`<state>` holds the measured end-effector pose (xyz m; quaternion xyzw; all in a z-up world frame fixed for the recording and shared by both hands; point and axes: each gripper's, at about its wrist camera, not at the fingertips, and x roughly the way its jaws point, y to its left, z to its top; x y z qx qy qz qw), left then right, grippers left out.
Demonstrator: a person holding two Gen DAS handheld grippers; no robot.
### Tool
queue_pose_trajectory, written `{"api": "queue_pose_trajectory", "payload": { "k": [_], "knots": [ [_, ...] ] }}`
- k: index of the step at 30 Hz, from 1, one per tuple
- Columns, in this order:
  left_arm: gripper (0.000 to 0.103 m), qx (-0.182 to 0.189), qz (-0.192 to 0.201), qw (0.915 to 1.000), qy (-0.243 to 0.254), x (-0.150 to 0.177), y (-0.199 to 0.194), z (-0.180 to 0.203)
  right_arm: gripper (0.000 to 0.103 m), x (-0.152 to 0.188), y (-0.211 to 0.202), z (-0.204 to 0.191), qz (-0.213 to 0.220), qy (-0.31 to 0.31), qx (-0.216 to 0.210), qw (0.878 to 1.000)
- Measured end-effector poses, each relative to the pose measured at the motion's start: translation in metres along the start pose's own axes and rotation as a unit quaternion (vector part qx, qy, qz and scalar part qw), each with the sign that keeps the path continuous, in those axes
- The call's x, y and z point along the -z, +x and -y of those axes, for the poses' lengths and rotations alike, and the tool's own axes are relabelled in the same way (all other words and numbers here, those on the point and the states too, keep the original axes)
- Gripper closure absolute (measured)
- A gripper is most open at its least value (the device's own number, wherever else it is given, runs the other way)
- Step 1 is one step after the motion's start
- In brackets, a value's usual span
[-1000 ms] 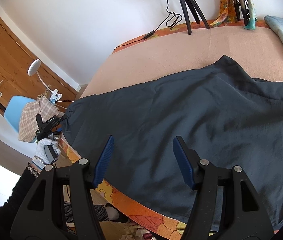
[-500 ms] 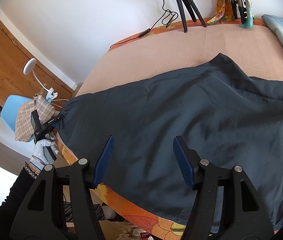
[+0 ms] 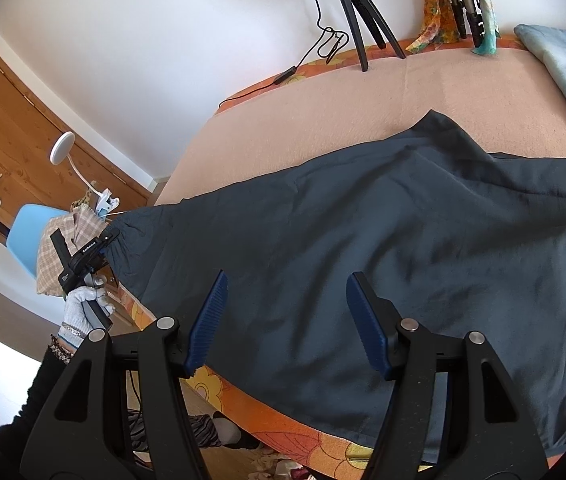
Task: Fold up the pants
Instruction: 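Grasp the black elastic waistband with the left gripper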
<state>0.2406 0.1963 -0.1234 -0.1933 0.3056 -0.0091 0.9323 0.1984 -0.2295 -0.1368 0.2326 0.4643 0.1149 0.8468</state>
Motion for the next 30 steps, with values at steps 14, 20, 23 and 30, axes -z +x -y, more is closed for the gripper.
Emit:
{"api": "queue_pose_trajectory", "payload": {
  "k": [14,20,23,30],
  "knots": [
    [0.086,0.126,-0.074,0.9521,0.269,0.102,0.015,0.189,0.038,0.005,0.033,-0.002,-0.038,0.025,-0.043,0.998],
    [0.084,0.155,-0.110,0.9051,0.381,0.170,0.009,0.238,0.038,0.008,0.056,0.007,-0.063,0.071,-0.081,0.992],
    [0.074,0.156,-0.118,0.8882,0.416,0.185,0.004,0.246,0.038,0.009,0.075,0.011,-0.079,0.113,-0.122,0.983],
    [0.057,0.203,-0.163,0.8810,0.395,0.181,-0.023,0.244,0.033,0.014,0.116,-0.017,-0.108,0.124,-0.175,0.971]
  ]
}}
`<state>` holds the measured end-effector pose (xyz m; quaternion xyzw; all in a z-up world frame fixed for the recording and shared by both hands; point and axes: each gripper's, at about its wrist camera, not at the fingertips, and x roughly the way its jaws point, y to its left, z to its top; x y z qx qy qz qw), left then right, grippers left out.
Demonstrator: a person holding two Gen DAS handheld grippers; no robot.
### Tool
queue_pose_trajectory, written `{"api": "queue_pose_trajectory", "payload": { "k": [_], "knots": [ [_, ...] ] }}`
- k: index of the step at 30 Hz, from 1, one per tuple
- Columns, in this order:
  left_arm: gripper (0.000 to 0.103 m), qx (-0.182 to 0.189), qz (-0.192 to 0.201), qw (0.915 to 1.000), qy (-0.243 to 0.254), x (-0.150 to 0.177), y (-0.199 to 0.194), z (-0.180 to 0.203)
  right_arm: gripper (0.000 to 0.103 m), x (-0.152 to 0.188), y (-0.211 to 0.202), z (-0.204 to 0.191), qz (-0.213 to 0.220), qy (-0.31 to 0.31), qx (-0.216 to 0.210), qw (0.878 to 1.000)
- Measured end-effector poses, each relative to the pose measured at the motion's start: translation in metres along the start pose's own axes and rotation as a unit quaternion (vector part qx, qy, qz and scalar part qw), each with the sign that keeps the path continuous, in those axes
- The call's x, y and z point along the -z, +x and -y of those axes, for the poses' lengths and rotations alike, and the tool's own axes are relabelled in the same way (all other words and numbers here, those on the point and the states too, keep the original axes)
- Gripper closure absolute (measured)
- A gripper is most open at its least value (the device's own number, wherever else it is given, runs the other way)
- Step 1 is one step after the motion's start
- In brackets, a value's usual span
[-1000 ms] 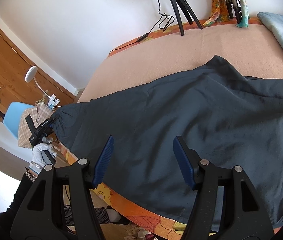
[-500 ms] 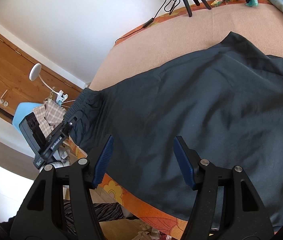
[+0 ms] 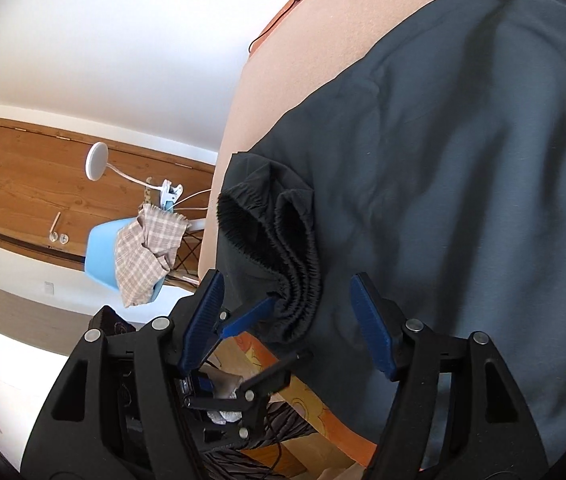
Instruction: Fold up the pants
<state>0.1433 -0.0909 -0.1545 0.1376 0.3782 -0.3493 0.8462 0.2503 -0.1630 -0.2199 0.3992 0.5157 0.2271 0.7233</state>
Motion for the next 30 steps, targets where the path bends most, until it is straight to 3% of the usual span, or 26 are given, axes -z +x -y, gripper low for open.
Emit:
{"api": "queue_pose_trajectory", "payload": {
  "k": [3,6,9,12,18,19,20,23,30],
  "knots": [
    [0.057,0.021,0.005,0.9996,-0.020,0.004,-0.019,-0.003,0.032,-0.002,0.016,-0.009,-0.004,-0.013,0.015,1.000],
    [0.056,0.010,0.020,0.9989,-0.041,0.006,-0.033,-0.013,0.031,-0.005,0.027,-0.008,-0.005,-0.008,0.026,1.000],
    [0.056,-0.008,0.017,0.9986,-0.049,0.005,-0.028,-0.025,0.031,-0.007,0.038,-0.004,-0.003,0.001,0.021,1.000],
    [0.056,0.018,0.014,0.9964,-0.082,0.004,-0.014,-0.038,0.030,-0.011,0.045,-0.006,0.004,0.007,0.014,1.000],
    [0.057,-0.009,-0.017,0.9997,-0.016,0.003,0.009,-0.023,0.030,-0.013,0.046,-0.010,0.006,0.002,0.014,1.000],
    [0.063,-0.007,-0.016,0.9998,-0.010,0.002,0.011,-0.022,0.030,-0.013,0.046,-0.010,0.006,0.002,0.014,1.000],
    [0.077,0.004,-0.012,0.9999,-0.011,0.002,0.011,-0.023,0.030,-0.013,0.047,-0.010,0.006,0.001,0.014,1.000],
    [0.089,0.015,-0.006,0.9996,-0.021,0.002,0.006,-0.027,0.030,-0.014,0.046,-0.008,0.007,0.002,0.013,1.000],
    [0.093,0.058,0.001,0.9980,-0.023,0.011,-0.013,-0.024,0.030,-0.013,0.045,-0.008,0.008,0.003,0.013,1.000]
  ]
}}
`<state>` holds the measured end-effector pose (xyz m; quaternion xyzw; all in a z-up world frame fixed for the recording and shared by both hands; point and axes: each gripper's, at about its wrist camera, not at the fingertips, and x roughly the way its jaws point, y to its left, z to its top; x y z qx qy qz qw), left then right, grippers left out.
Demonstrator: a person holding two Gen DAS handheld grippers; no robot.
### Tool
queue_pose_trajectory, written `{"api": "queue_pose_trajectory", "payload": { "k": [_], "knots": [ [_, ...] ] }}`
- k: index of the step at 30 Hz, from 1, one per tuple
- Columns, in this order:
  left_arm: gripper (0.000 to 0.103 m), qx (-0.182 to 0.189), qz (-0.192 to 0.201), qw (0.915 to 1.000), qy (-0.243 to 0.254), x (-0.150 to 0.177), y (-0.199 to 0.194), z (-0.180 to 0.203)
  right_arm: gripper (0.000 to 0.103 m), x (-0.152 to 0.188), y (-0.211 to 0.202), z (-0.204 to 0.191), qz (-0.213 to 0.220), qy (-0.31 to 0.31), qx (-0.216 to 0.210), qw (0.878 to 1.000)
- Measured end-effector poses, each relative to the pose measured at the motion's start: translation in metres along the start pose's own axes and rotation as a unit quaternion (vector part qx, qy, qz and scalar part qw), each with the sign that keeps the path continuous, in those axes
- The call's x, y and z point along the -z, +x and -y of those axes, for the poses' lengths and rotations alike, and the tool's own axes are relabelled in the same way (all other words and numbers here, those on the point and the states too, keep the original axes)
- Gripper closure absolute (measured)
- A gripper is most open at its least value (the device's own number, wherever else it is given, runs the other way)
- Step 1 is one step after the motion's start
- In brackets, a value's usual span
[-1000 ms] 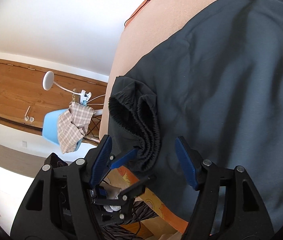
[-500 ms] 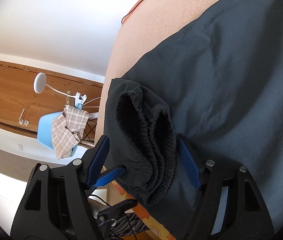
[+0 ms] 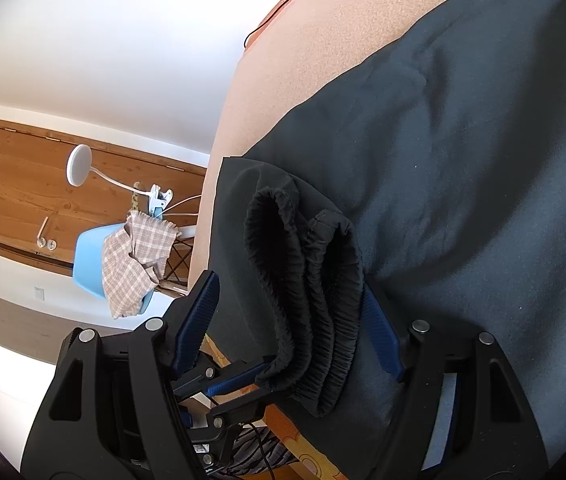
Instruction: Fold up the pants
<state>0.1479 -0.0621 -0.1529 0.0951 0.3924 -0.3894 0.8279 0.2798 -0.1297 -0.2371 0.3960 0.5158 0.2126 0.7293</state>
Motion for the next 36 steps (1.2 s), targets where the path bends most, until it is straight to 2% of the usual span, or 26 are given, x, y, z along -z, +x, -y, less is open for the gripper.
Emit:
{"api": "queue_pose_trajectory", "payload": {
  "k": [4,9,10,11,13,16,20,23,25,29,33,36],
  "knots": [
    [0.093,0.007,-0.005,1.0000,-0.004,0.005,0.004,0.005,0.030,0.002,0.002,-0.004,0.002,-0.011,0.007,1.000],
    [0.080,0.002,-0.019,0.9993,-0.031,-0.002,0.002,0.001,0.033,0.007,0.010,-0.021,0.008,-0.053,0.045,0.998],
    [0.078,0.007,-0.020,0.9992,-0.034,-0.004,-0.002,0.000,0.042,0.009,0.012,-0.026,0.006,-0.069,0.059,0.996],
    [0.075,0.011,-0.018,0.9991,-0.037,-0.004,-0.008,0.000,0.058,0.010,0.014,-0.029,0.000,-0.082,0.069,0.994],
    [0.072,0.018,-0.006,0.9987,-0.049,-0.004,-0.024,-0.002,0.079,0.011,0.016,-0.031,-0.005,-0.092,0.083,0.992],
    [0.071,0.014,0.027,0.9974,-0.065,-0.004,-0.051,-0.009,0.084,0.008,0.008,-0.032,-0.003,-0.096,0.075,0.993],
    [0.068,-0.040,0.059,0.9953,-0.065,-0.004,-0.080,-0.020,0.085,0.002,-0.017,-0.043,0.007,-0.113,0.064,0.991],
    [0.067,-0.055,0.078,0.9907,-0.098,-0.005,-0.090,-0.034,0.085,-0.003,-0.043,-0.046,0.014,-0.122,0.061,0.991],
    [0.066,-0.061,0.073,0.9890,-0.113,-0.011,-0.082,-0.044,0.085,-0.006,-0.062,-0.040,0.021,-0.119,0.064,0.991],
    [0.066,-0.052,0.062,0.9887,-0.127,-0.018,-0.062,-0.050,0.085,-0.009,-0.105,-0.018,0.042,-0.101,0.078,0.991],
    [0.066,-0.041,0.049,0.9924,-0.106,-0.032,-0.046,-0.037,0.085,-0.013,-0.150,0.008,0.060,-0.075,0.084,0.992],
    [0.061,-0.029,0.043,0.9949,-0.086,-0.045,-0.033,-0.020,0.085,-0.014,-0.182,0.024,0.070,-0.059,0.094,0.991]
  ]
}}
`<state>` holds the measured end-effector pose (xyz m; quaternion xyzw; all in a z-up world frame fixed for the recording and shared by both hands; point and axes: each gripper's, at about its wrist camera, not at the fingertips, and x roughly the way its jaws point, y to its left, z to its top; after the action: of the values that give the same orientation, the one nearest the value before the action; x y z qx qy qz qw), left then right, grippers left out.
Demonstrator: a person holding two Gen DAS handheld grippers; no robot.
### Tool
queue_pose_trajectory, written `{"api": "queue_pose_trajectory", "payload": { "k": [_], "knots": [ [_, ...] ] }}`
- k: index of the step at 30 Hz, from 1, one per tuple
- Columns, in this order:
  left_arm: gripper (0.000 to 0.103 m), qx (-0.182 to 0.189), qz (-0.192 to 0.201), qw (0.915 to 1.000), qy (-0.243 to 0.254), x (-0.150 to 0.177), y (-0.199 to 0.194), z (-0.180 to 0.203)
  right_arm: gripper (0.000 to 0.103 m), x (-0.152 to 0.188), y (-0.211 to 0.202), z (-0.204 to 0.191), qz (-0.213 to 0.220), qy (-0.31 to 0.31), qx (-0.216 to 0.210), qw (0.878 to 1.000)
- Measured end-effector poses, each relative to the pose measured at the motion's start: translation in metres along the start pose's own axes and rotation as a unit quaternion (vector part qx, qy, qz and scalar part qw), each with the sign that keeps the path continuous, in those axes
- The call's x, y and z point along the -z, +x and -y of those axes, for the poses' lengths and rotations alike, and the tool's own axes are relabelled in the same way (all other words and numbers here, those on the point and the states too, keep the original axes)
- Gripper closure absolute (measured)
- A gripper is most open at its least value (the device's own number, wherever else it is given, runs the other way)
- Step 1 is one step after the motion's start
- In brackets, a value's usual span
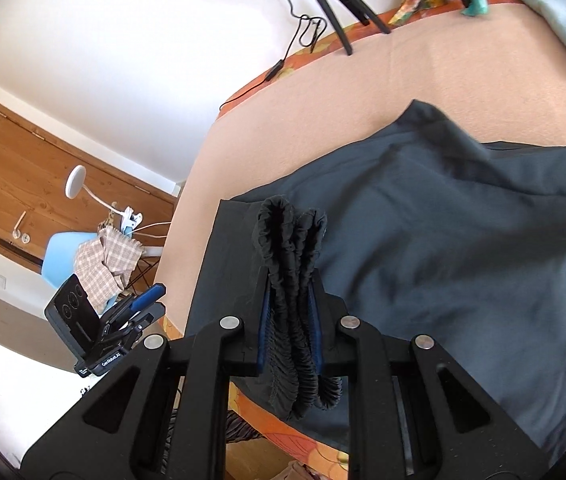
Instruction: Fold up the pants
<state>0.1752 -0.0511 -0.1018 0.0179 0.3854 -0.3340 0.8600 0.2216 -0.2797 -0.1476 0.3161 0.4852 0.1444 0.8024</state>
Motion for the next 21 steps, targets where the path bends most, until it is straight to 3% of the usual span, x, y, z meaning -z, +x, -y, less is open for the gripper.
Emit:
{"api": "queue_pose_trajectory", "payload": {
  "k": [2,8,21],
  "knots": [
    [0.053,0.013,-0.004,0.9999,0.008,-0.005,0.008,0.012,0.085,-0.002,-0.020,0.016,-0.001,0.002,0.014,1.000],
    [0.043,0.020,-0.028,0.9990,0.027,-0.010,0.031,0.038,0.085,-0.006,-0.071,0.042,0.001,-0.005,0.080,0.997],
    [0.043,0.047,-0.061,0.9969,0.010,-0.006,0.058,0.055,0.085,-0.005,-0.170,0.134,0.032,0.053,0.182,0.981]
  ]
}}
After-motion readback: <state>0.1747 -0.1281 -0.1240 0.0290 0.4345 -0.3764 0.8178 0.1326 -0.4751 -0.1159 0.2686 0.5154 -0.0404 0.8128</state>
